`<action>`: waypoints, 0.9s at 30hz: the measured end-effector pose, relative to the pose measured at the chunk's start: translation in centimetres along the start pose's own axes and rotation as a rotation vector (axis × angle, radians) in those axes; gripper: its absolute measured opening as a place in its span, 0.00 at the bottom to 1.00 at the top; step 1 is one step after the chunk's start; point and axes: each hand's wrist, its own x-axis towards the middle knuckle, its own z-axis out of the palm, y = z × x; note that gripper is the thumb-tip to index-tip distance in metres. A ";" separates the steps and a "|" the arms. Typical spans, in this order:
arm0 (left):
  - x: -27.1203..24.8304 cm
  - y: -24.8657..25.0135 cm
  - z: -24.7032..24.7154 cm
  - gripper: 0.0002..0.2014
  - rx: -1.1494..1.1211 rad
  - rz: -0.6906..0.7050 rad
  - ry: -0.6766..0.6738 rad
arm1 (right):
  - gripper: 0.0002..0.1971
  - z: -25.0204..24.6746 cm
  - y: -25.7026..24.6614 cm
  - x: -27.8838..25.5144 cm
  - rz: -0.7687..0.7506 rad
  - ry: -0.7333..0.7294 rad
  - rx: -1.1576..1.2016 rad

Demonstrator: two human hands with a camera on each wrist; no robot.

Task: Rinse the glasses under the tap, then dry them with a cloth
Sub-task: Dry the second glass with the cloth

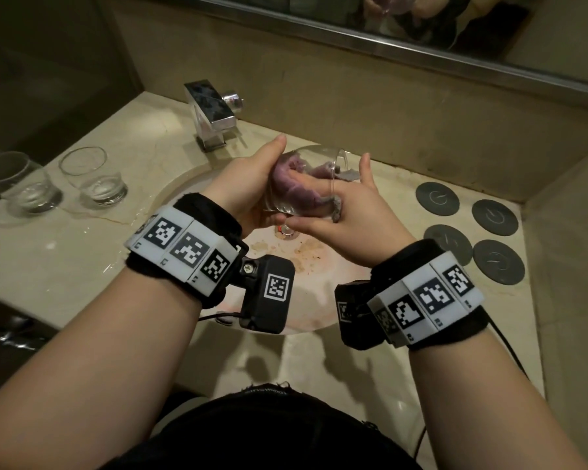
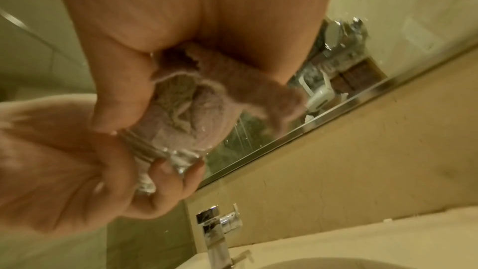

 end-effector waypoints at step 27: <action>2.4 1.5 -0.2 0.41 0.108 -0.025 -0.155 | 0.18 -1.5 2.5 0.5 -0.113 0.188 0.089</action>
